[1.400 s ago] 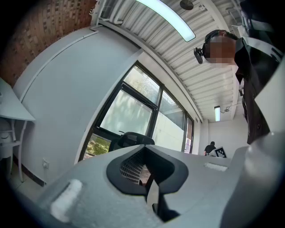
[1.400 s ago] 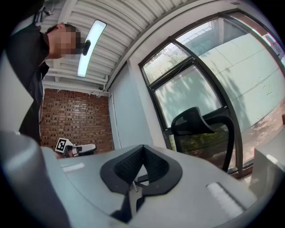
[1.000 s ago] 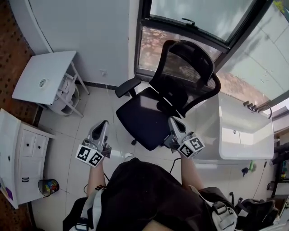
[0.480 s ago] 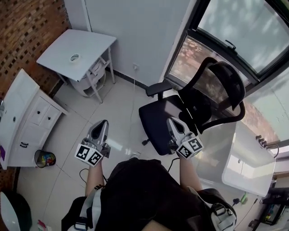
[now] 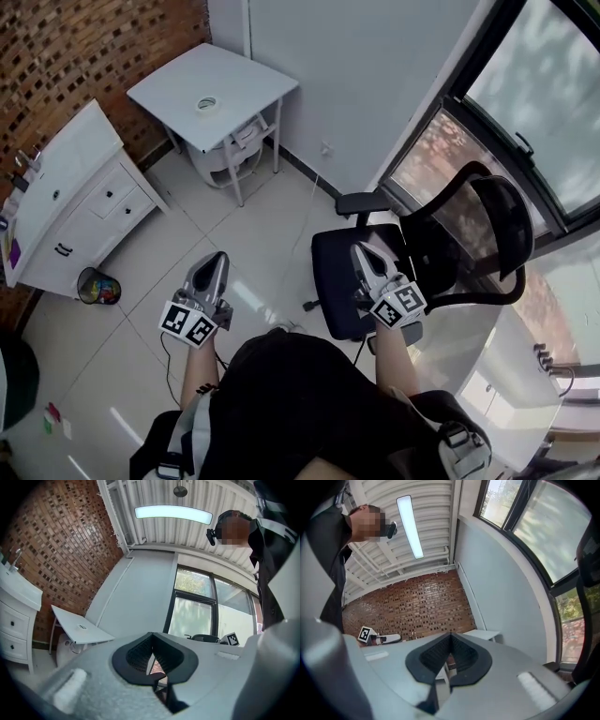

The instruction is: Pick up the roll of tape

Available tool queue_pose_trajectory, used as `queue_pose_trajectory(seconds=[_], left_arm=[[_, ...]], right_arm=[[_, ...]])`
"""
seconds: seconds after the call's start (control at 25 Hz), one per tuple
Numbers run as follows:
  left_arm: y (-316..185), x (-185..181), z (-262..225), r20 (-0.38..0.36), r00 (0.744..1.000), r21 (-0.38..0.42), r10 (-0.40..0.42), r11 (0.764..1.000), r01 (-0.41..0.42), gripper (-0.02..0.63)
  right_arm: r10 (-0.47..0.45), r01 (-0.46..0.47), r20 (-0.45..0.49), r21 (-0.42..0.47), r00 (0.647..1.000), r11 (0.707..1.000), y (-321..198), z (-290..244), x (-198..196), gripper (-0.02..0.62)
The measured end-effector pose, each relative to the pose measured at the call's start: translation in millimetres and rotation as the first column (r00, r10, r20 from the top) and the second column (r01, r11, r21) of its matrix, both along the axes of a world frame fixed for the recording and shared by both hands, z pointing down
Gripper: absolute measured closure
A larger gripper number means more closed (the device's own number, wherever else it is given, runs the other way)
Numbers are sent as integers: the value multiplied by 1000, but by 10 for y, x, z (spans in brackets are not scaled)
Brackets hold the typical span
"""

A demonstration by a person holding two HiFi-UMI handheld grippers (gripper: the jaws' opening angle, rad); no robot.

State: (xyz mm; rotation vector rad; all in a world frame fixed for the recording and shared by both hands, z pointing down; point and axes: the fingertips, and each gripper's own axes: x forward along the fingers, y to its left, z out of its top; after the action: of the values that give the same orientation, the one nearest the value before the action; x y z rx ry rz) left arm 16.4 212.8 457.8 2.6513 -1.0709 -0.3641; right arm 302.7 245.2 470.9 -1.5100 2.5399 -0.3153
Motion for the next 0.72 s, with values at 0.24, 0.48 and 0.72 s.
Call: queue_pose_trajectory(seconds=[0.24,0.48,0.72], left_arm=[[127,-240,24,7,993,-10,-116,993,116,604],[251,-318,36,14,983,-17,-185,983,185,604],[432,-271,17,38,972,-12,-233,972,234,604]], right_arm=[[-124,124,12,7,992,992,-185,-8,-278,591],[-189,189,35,-3,981,982,-242,31,-372,591],[-279,279,46,-5,959,960,-290,105,-497,591]])
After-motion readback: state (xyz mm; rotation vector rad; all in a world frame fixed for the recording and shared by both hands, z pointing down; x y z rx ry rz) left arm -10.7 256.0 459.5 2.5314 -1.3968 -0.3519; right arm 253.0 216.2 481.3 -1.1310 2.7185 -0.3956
